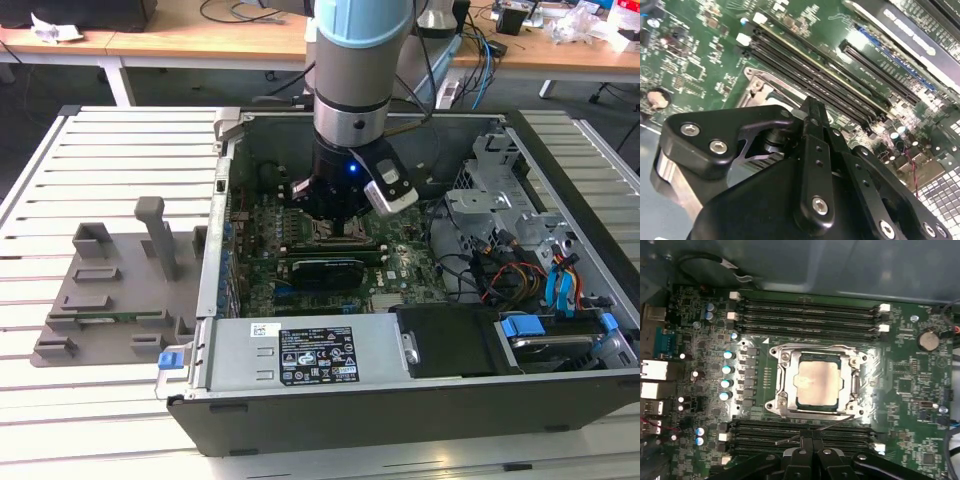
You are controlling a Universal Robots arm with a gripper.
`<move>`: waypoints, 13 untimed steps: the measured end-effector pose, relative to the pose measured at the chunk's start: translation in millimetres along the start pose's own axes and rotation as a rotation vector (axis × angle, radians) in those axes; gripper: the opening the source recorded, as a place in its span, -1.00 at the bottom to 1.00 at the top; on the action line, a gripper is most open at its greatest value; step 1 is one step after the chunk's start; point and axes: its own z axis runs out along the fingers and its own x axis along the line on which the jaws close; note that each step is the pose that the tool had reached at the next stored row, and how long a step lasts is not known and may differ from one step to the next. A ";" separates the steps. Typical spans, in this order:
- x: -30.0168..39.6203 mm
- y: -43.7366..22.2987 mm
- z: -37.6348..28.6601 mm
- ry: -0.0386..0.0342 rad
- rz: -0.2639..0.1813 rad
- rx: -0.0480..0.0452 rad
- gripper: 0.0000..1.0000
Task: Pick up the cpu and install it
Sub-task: 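Install the second cpu locking lever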
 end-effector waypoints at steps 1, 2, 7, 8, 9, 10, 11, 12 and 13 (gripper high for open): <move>3.0 -0.6 2.1 -0.0002 0.000 -0.0024 -0.79; 4.7 -1.2 6.0 -0.0001 0.000 -0.0030 -0.79; 5.7 -1.8 14.5 -0.0002 0.000 -0.0033 -0.79; 5.7 -1.9 15.9 -0.0003 0.000 -0.0034 -0.79; 5.7 -2.0 16.8 -0.0002 0.000 -0.0033 -0.79; 5.8 -2.1 17.9 -0.0002 0.000 -0.0033 -0.79; 5.8 -2.1 18.7 -0.0002 0.000 -0.0033 -0.79; 5.8 -2.1 19.2 -0.0002 0.000 -0.0033 -0.79; 5.8 -2.2 19.6 -0.0002 0.000 -0.0033 -0.79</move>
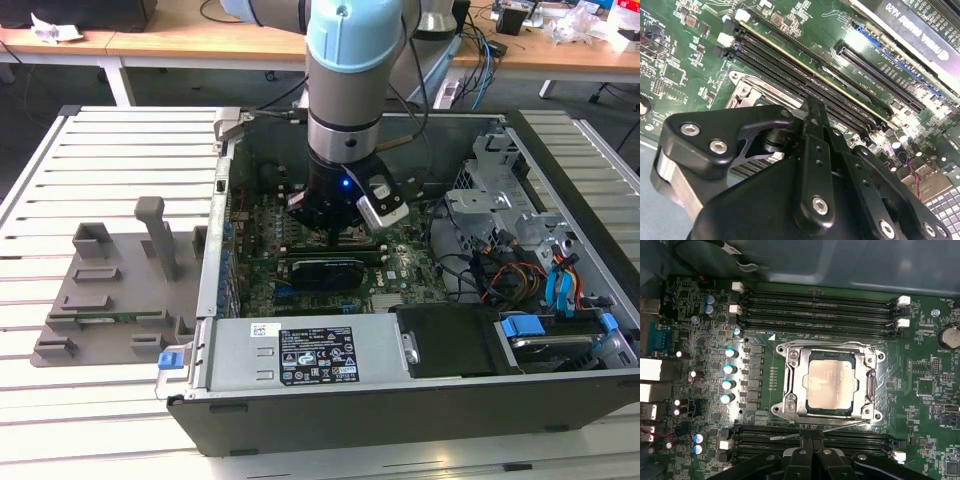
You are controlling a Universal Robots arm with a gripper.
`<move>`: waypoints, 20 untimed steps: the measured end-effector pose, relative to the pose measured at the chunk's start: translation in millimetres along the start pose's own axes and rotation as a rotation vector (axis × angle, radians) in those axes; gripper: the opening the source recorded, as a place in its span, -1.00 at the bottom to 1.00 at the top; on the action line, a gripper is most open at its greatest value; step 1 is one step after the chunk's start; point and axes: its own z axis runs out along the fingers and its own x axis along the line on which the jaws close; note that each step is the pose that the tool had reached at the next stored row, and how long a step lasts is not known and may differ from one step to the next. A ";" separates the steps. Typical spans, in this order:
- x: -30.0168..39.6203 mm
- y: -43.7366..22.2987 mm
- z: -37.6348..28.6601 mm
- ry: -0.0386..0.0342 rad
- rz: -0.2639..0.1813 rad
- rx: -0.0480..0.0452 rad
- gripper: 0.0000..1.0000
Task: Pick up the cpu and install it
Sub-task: 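Install the second cpu locking lever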
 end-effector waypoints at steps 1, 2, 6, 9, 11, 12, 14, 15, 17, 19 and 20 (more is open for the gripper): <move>0.0 0.0 0.7 -0.0001 0.000 0.0000 -0.79; 0.8 -0.1 2.9 -0.0002 0.000 -0.0002 -0.79; 23.4 1.7 8.2 -0.0004 0.000 -0.0042 -0.79; 30.8 3.9 9.1 -0.0004 0.000 -0.0052 -0.79; 32.1 5.1 9.5 -0.0005 0.000 -0.0059 -0.79; 32.4 5.7 9.7 -0.0005 0.000 -0.0064 -0.79; 32.8 7.2 10.3 -0.0005 0.000 -0.0073 -0.79; 32.8 8.2 10.6 -0.0005 0.000 -0.0078 -0.79; 32.7 10.3 11.7 -0.0006 0.000 -0.0093 -0.79; 32.6 12.8 14.7 -0.0007 0.000 -0.0116 -0.79; 32.6 13.9 16.6 -0.0007 0.000 -0.0147 -0.79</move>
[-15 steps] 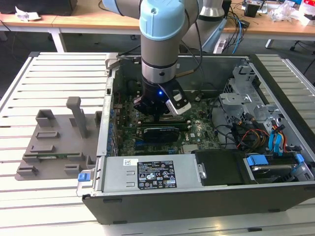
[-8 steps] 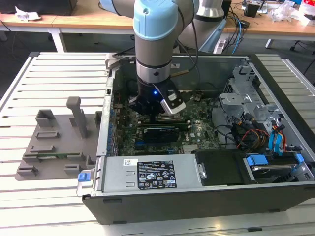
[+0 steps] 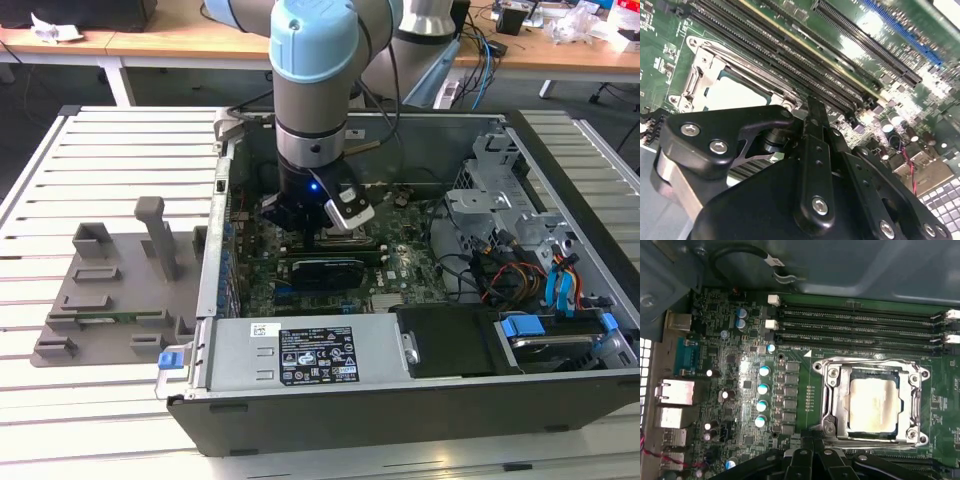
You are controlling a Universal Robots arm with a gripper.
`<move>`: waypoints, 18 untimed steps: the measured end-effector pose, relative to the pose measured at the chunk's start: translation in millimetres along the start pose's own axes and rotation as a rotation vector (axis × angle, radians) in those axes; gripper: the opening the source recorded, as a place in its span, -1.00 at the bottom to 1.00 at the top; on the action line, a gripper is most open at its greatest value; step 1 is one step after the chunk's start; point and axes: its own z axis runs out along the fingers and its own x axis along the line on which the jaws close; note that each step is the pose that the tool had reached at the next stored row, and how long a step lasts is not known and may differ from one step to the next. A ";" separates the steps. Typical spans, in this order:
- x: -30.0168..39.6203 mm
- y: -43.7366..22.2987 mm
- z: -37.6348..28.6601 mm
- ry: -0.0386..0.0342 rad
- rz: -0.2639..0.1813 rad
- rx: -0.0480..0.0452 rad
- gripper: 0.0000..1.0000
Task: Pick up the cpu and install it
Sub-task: 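Install the second cpu locking lever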
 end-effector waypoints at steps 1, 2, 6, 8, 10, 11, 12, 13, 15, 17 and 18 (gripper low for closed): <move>-0.1 1.1 1.5 -0.0012 0.000 -0.0033 -0.79; -0.2 1.9 2.4 -0.0008 0.000 -0.0056 -0.79; -1.5 3.3 -9.9 -0.0021 -0.001 0.0141 -0.79; -5.9 5.3 -12.1 -0.0012 -0.001 0.0279 -0.79; -9.0 7.8 -14.4 -0.0003 -0.001 0.0391 -0.79; -9.5 8.3 -14.8 -0.0001 -0.001 0.0424 -0.79; -10.5 9.2 -15.3 0.0003 -0.001 0.0473 -0.79; -11.6 10.3 -15.7 0.0006 -0.002 0.0520 -0.79; -13.6 12.2 -16.7 0.0014 -0.002 0.0634 -0.79; -17.3 13.0 -17.4 0.0023 -0.002 0.0763 -0.79; -22.2 12.8 -17.3 0.0034 -0.003 0.0916 -0.79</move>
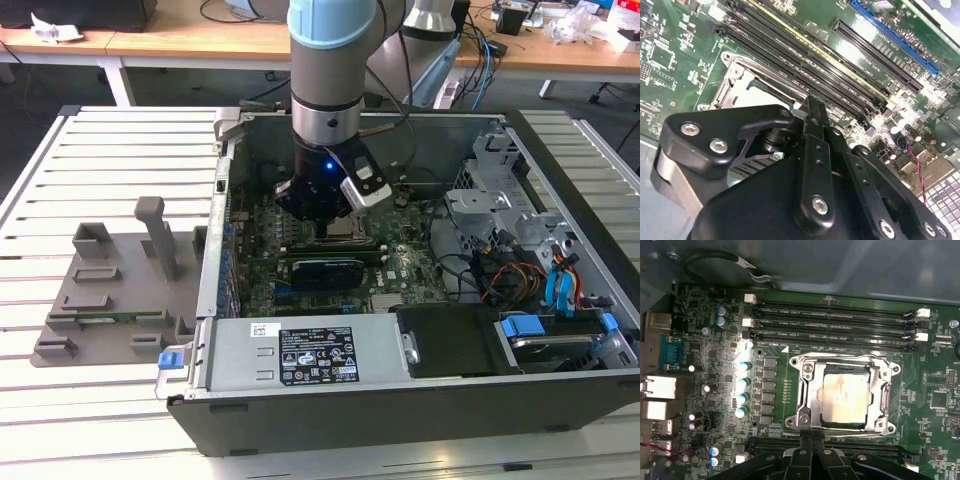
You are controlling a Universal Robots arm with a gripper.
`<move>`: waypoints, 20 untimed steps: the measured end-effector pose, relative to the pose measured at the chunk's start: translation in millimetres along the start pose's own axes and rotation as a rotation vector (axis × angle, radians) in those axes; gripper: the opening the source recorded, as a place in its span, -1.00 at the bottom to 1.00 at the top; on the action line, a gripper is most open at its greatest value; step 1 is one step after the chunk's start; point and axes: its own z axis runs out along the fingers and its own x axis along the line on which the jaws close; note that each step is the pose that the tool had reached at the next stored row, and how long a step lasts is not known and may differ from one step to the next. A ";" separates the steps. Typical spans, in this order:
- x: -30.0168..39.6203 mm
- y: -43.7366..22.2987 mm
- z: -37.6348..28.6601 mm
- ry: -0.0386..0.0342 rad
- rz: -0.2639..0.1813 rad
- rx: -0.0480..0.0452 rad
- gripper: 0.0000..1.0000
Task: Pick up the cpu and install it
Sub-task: 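Install the second cpu locking lever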
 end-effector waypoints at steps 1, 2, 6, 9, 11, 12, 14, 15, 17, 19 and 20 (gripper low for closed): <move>-3.3 0.1 0.1 0.0005 0.000 0.0073 -0.79; -5.6 0.3 0.1 0.0007 0.000 0.0114 -0.79; -15.2 2.0 -3.7 0.0019 -0.001 0.0276 -0.79; -18.1 2.7 -6.8 0.0025 -0.001 0.0359 -0.79; -20.2 3.1 -8.0 0.0029 -0.001 0.0416 -0.79; -22.8 3.7 -10.1 0.0035 -0.001 0.0478 -0.79; -24.7 5.1 -14.4 0.0037 -0.001 0.0534 -0.79; -25.0 5.7 -16.2 0.0039 -0.001 0.0547 -0.79; -26.2 8.4 -25.7 0.0039 -0.002 0.0561 -0.79; -26.6 9.3 -32.6 0.0039 -0.002 0.0562 -0.79; -26.9 9.9 -38.7 0.0038 -0.002 0.0562 -0.79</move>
